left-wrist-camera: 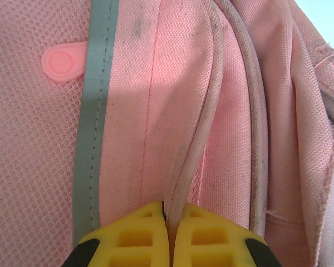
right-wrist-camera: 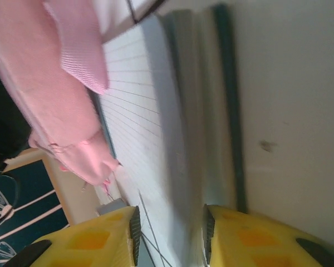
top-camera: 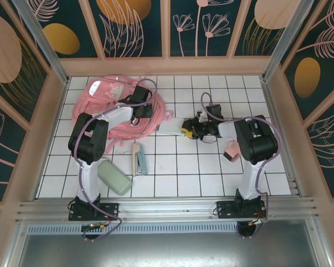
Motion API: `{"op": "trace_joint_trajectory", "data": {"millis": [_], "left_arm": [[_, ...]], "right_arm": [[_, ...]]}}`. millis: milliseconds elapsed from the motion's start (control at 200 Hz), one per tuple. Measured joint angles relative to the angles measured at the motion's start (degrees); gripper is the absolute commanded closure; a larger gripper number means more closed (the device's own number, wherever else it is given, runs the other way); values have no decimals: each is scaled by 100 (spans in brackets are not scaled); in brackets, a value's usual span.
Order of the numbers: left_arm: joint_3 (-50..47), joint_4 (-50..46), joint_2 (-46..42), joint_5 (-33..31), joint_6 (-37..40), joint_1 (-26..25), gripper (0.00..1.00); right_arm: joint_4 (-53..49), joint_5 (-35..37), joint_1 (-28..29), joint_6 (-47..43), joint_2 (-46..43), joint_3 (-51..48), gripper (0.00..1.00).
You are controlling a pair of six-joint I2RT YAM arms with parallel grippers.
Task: Pack the student bag
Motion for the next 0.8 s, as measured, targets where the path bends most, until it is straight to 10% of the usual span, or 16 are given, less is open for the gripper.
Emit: {"op": "trace_joint_trajectory", "data": {"millis": [390, 801], "left_arm": [[-2, 57, -2, 157, -2, -24, 100], [-7, 105, -2, 247, 0, -133, 100]], "right_arm": [[164, -4, 203, -39, 345, 564, 68], [-2376, 754, 398, -1368, 407, 2229, 64]]}}
